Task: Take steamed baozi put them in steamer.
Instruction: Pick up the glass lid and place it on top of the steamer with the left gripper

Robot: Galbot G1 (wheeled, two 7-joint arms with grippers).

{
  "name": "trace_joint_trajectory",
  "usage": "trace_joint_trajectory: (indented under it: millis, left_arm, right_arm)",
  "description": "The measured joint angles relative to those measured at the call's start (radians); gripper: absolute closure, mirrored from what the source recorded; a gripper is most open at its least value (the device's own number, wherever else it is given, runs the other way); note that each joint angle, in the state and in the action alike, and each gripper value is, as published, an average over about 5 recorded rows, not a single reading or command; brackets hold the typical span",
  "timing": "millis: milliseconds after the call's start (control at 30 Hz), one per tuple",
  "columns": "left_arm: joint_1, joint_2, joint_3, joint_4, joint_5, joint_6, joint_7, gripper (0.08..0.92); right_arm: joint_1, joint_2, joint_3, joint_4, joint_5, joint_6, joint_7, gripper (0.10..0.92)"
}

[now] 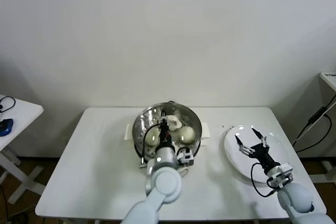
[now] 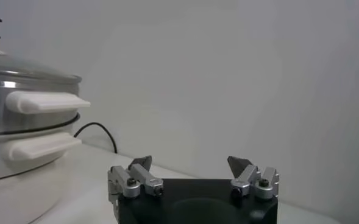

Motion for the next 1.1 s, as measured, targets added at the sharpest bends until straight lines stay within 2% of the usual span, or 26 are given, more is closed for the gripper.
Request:
trace_joint_trajectory:
  millis: [567,667,1100]
  left_arm:
    - [0.022,0.034,0.01,-0.095,-0.028,0.0,0.028,0.207]
    - [0.026,0.043,0.016,-0.118,-0.045,0.0,0.038,0.181]
    - [0.066,0.089,0.004,-0.215,-0.131,-0.001,0.058,0.177]
  right_arm:
    - [0.009,0.0,-0.005,-0.024,-0.006,0.001,-0.01,0.203]
    - [0.01,0.0,-0.005,-0.029,-0.007,0.001,-0.011,0.203]
    - [0.023,-0.005,-0.017,-0.038,-0.01,-0.002,-0.014,0.203]
